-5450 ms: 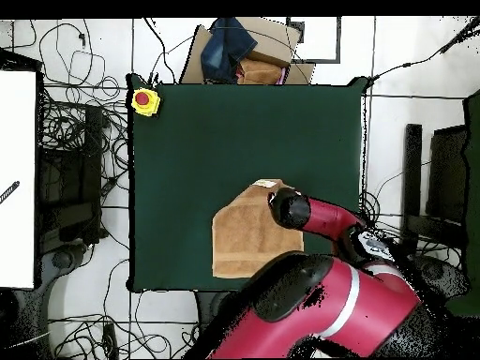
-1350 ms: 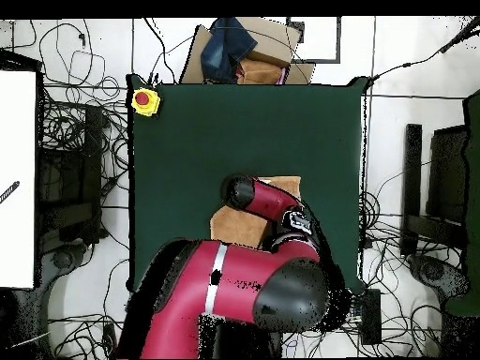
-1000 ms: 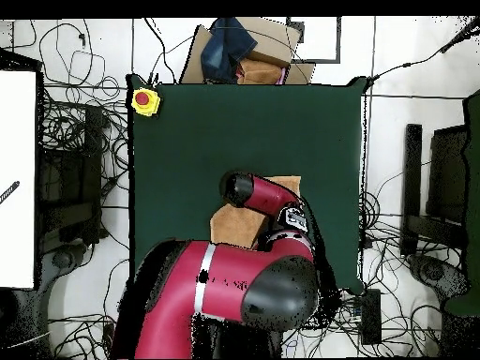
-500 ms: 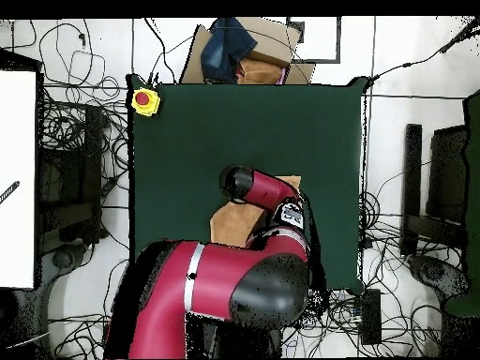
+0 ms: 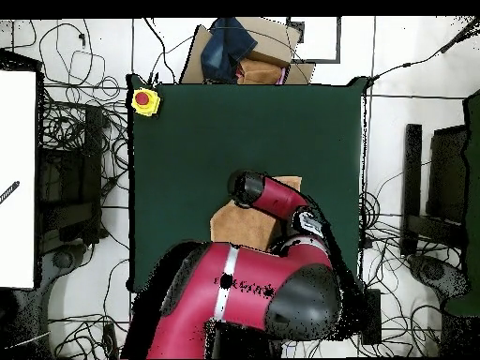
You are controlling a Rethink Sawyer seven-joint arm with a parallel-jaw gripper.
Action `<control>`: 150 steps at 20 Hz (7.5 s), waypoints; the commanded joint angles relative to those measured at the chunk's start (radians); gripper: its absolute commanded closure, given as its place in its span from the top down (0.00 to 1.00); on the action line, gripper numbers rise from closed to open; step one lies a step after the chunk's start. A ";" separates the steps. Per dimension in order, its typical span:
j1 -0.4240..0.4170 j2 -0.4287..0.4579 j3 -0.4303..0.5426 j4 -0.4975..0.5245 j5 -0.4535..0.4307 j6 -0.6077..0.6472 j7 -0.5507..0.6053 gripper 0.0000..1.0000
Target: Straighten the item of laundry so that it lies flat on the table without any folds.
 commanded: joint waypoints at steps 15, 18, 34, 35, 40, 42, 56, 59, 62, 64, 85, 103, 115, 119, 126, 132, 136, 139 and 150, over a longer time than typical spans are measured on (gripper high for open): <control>0.000 0.041 0.025 0.048 -0.088 -0.091 0.183 1.00; -0.001 0.112 0.020 -0.028 -0.071 -0.083 0.179 1.00; 0.022 0.257 -0.025 -0.206 -0.088 -0.096 0.193 1.00; 0.019 0.261 -0.024 -0.211 -0.092 -0.098 0.193 1.00; 0.013 0.266 -0.019 -0.215 -0.102 -0.103 0.200 1.00; 0.013 0.266 -0.018 -0.215 -0.106 -0.105 0.203 1.00; -0.005 0.271 -0.006 -0.219 -0.122 -0.111 0.188 1.00; -0.011 0.265 -0.001 -0.210 -0.125 -0.113 0.187 1.00; -0.015 0.261 0.005 -0.205 -0.126 -0.112 0.185 1.00; -0.016 0.258 0.006 -0.202 -0.127 -0.113 0.186 1.00; -0.059 0.207 0.009 -0.137 -0.193 -0.045 0.103 1.00; -0.192 0.019 0.103 0.095 -0.387 -0.007 0.087 1.00; -0.102 0.177 0.072 -0.114 -0.331 -0.029 0.174 1.00; -0.114 0.165 0.080 -0.094 -0.342 -0.009 0.149 1.00; -0.136 0.114 0.021 -0.033 -0.440 0.132 0.011 1.00; -0.178 0.102 0.016 -0.030 -0.521 0.151 -0.055 1.00; -0.189 0.106 0.029 -0.045 -0.551 0.164 -0.061 1.00; -0.199 0.096 0.036 -0.038 -0.575 0.169 -0.068 1.00; -0.345 0.023 0.107 0.033 -0.704 0.195 -0.164 1.00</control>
